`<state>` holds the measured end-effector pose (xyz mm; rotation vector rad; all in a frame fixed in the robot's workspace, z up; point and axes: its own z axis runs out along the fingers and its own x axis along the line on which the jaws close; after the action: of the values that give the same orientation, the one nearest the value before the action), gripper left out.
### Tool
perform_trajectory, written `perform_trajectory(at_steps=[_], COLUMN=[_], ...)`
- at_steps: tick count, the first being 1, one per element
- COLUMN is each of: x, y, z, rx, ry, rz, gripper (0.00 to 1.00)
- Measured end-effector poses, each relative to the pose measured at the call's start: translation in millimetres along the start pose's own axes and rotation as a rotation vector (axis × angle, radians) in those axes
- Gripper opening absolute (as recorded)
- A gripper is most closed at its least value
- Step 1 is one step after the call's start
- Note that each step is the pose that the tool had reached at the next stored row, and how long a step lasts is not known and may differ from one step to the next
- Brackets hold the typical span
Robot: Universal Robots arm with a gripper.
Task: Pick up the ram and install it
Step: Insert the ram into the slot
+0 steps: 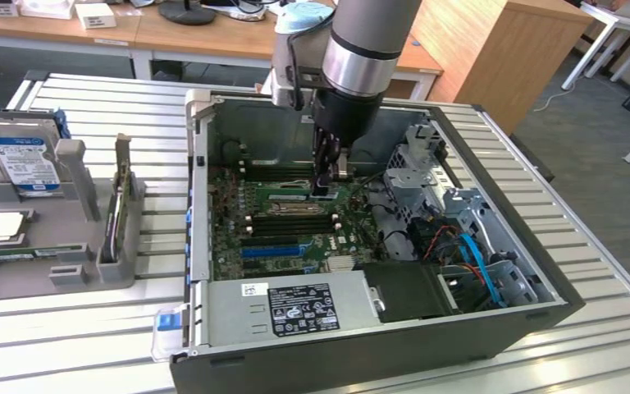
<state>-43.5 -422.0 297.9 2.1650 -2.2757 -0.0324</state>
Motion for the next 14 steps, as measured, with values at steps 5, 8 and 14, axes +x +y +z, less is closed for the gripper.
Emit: perform_trajectory(at_steps=[5,8,14], x=[-0.1,-0.1,-0.1], y=[-2.4,-2.4,-3.1], z=[0.7,0.8,6.8], rx=[-0.0005,-0.0006,-0.0006], ry=[0.0004,0.0005,0.0003], rz=[-0.046,-0.047,-0.047], gripper=[0.12,0.12,0.12])
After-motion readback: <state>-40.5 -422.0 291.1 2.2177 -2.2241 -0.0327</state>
